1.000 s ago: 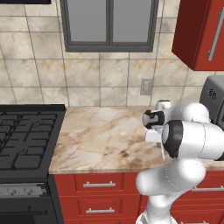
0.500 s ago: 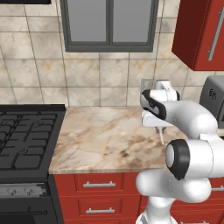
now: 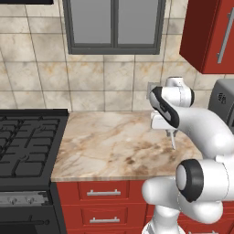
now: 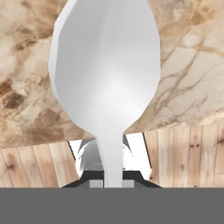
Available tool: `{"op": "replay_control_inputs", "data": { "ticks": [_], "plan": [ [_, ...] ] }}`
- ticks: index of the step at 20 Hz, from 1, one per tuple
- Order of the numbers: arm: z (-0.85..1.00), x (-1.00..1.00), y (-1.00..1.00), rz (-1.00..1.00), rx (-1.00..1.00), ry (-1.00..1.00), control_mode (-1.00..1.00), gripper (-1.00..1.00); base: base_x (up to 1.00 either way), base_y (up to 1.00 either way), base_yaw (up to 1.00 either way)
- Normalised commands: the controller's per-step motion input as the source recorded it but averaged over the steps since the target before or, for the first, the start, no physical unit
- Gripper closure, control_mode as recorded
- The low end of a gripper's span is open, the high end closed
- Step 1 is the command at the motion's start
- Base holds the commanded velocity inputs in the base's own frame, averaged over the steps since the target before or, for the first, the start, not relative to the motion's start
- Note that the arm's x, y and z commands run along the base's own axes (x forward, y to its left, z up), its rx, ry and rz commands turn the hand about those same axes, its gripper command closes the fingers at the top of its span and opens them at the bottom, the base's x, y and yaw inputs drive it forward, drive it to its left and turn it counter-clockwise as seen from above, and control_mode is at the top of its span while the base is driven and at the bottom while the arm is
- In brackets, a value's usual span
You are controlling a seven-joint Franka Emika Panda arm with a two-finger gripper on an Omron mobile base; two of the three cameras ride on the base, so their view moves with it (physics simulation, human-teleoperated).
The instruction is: Take the fork and place it on the left side of the plate. Then take the spoon and place it on the right side of the plate. Make sure they're directly next to the plate.
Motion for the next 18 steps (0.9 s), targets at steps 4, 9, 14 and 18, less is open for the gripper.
{"op": "replay_control_inputs", "data": {
  "ticks": [4, 9, 14, 18],
  "plan": [
    [0.00, 0.00, 0.00, 0.00, 0.00, 0.00, -1.00, 1.00, 0.00, 0.00, 0.00],
    [0.00, 0.00, 0.00, 0.00, 0.00, 0.00, -1.00, 1.00, 0.00, 0.00, 0.00],
    [0.00, 0.00, 0.00, 0.00, 0.00, 0.00, -1.00, 1.00, 0.00, 0.00, 0.00],
    [0.00, 0.00, 0.00, 0.00, 0.00, 0.00, 1.00, 1.00, 0.00, 0.00, 0.00]
  ]
}}
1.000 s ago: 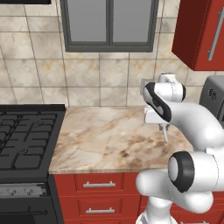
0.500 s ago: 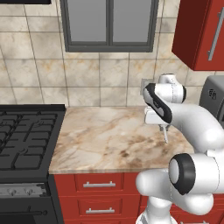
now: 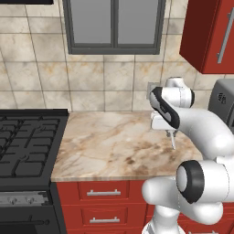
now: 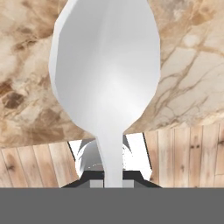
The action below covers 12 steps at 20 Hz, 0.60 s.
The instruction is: Take the fork and place it on the left side of the plate. Then take the spoon and place it on the right side of the plate. Make sure they're directly next to the plate.
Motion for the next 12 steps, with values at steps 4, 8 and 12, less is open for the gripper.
{"op": "replay_control_inputs", "data": {
  "ticks": [4, 8, 12],
  "plan": [
    [0.00, 0.00, 0.00, 0.00, 0.00, 0.00, 1.00, 1.00, 0.00, 0.00, 0.00],
    [0.00, 0.00, 0.00, 0.00, 0.00, 0.00, 1.00, 1.00, -0.14, 0.00, 0.00],
    [0.00, 0.00, 0.00, 0.00, 0.00, 0.00, 1.00, 1.00, -0.97, 0.01, 0.11]
  ]
}}
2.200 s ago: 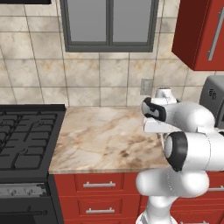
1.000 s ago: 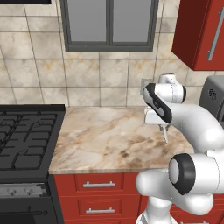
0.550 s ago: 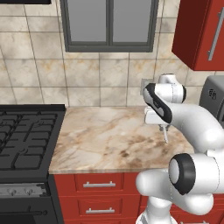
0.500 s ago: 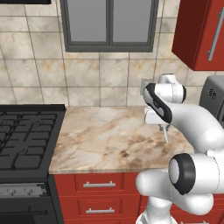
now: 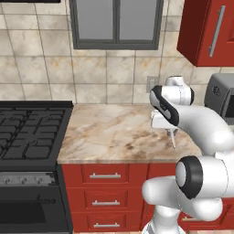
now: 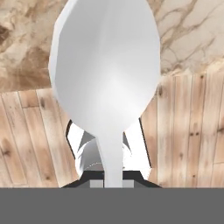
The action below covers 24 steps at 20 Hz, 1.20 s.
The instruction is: Take the fork and place it on the left side of the plate. Then take the spoon and place it on the right side of the plate. Make sure they're directly next to the plate.
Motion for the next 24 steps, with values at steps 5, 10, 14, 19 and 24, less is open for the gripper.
{"op": "replay_control_inputs", "data": {
  "ticks": [5, 10, 14, 19, 24],
  "plan": [
    [0.00, 0.00, 0.00, 0.00, 0.00, 0.00, 1.00, 1.00, -0.95, 0.20, 0.19],
    [0.00, 0.00, 0.00, 0.00, 0.00, 0.00, 1.00, 1.00, -0.76, 0.36, 0.51],
    [0.00, 0.00, 0.00, 0.00, 0.00, 0.00, 1.00, 1.00, -0.74, 0.31, 0.63],
    [0.00, 0.00, 0.00, 0.00, 0.00, 0.00, 1.00, 1.00, -0.77, 0.58, 0.66],
    [0.00, 0.00, 0.00, 0.00, 0.00, 0.00, 1.00, 1.00, -0.57, 0.46, 0.68]
  ]
}}
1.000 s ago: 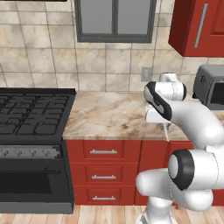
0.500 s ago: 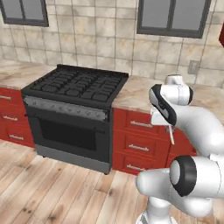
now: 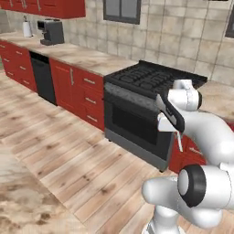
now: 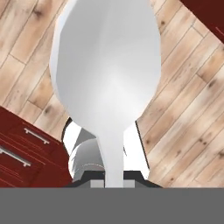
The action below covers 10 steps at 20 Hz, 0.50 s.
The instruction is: Take the fork and place it on the left side of the plate. Then take the spoon and place it on the right side of the plate. Make sure they're directly next to the plate.
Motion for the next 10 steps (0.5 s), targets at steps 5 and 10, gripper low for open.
{"op": "replay_control_inputs", "data": {
  "ticks": [5, 10],
  "plan": [
    [0.00, 0.00, 0.00, 0.00, 0.00, 0.00, 1.00, 1.00, -0.56, 0.08, 0.72],
    [0.00, 0.00, 0.00, 0.00, 0.00, 0.00, 1.00, 1.00, -0.35, -0.22, 0.66]
  ]
}}
